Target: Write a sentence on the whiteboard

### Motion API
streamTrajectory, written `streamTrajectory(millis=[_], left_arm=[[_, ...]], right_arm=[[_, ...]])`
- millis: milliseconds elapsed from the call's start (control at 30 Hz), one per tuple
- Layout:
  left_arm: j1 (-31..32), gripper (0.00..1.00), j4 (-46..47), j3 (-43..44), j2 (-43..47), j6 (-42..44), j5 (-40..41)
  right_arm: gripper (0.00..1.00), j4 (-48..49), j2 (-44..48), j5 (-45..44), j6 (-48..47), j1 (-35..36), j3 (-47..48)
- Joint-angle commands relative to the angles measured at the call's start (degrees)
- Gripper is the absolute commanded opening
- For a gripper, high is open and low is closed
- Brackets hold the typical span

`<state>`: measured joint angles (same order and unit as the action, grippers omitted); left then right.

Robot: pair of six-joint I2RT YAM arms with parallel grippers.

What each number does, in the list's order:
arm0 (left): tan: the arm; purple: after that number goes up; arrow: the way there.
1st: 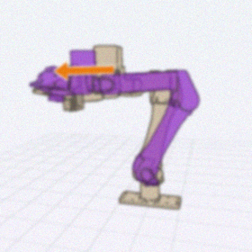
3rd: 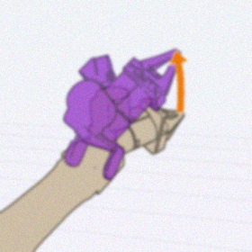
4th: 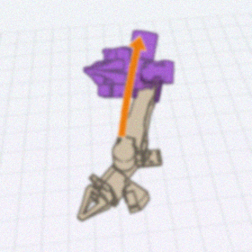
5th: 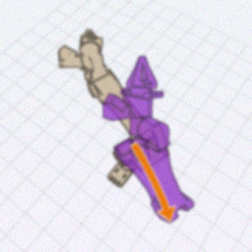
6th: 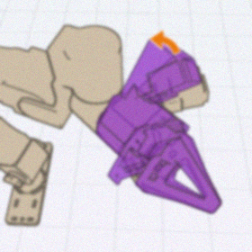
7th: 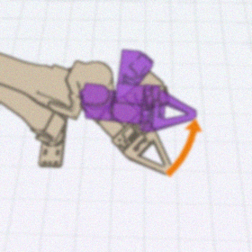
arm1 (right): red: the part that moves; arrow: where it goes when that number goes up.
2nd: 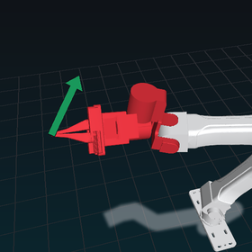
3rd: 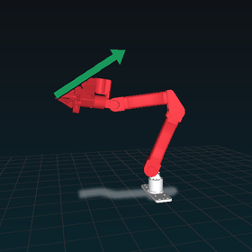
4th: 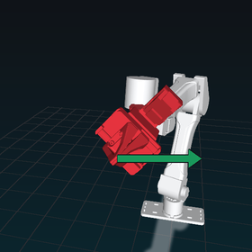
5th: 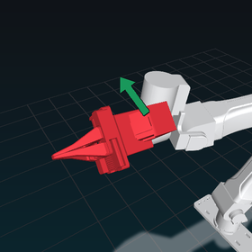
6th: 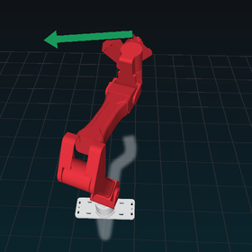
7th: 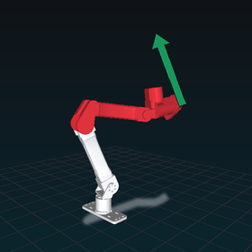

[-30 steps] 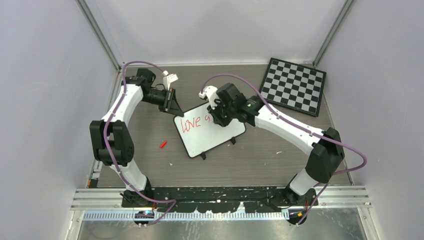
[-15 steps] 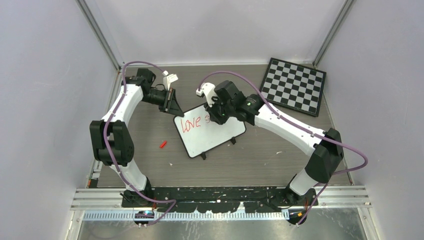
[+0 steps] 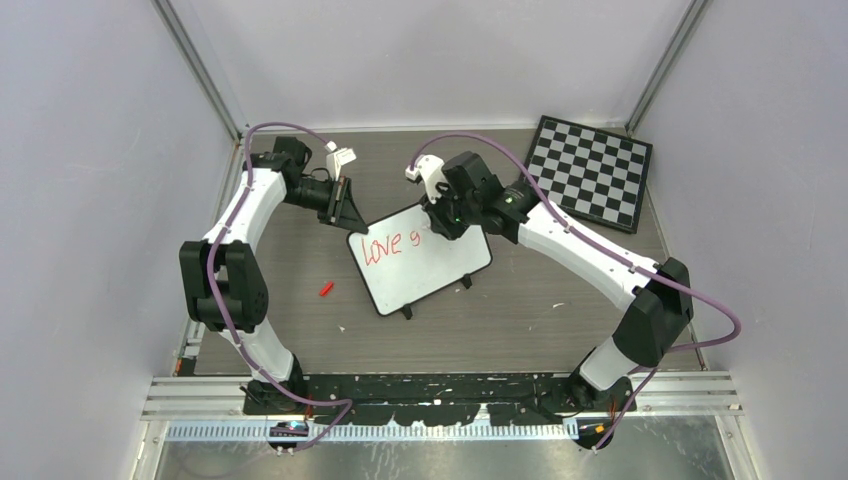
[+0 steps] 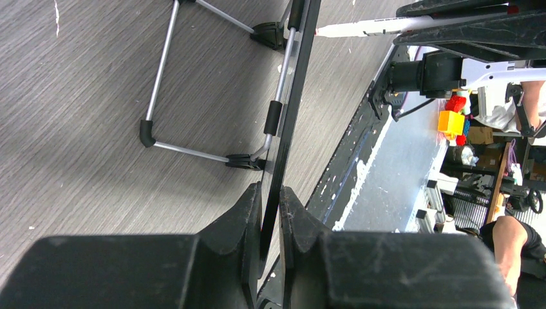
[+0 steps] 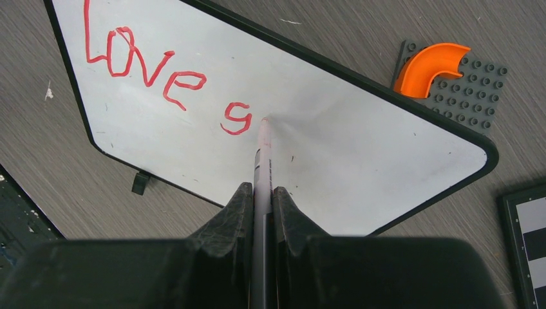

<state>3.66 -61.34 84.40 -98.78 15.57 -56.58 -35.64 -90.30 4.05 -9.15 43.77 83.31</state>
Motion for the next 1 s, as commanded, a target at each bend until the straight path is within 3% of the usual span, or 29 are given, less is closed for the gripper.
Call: streamTrajectory(millis=[0, 967], left_arm=[[0.4, 0.0, 0.5, 1.3, 0.4, 0.0, 1.0], [0.4, 0.0, 0.9, 1.2, 0.3, -0.5, 1.3]], right_arm=[[0.0, 2.0, 1.5, 0.6, -0.1, 0.1, 0.5], [0.0, 3.9, 0.9, -1.1, -1.3, -0.7, -4.4]])
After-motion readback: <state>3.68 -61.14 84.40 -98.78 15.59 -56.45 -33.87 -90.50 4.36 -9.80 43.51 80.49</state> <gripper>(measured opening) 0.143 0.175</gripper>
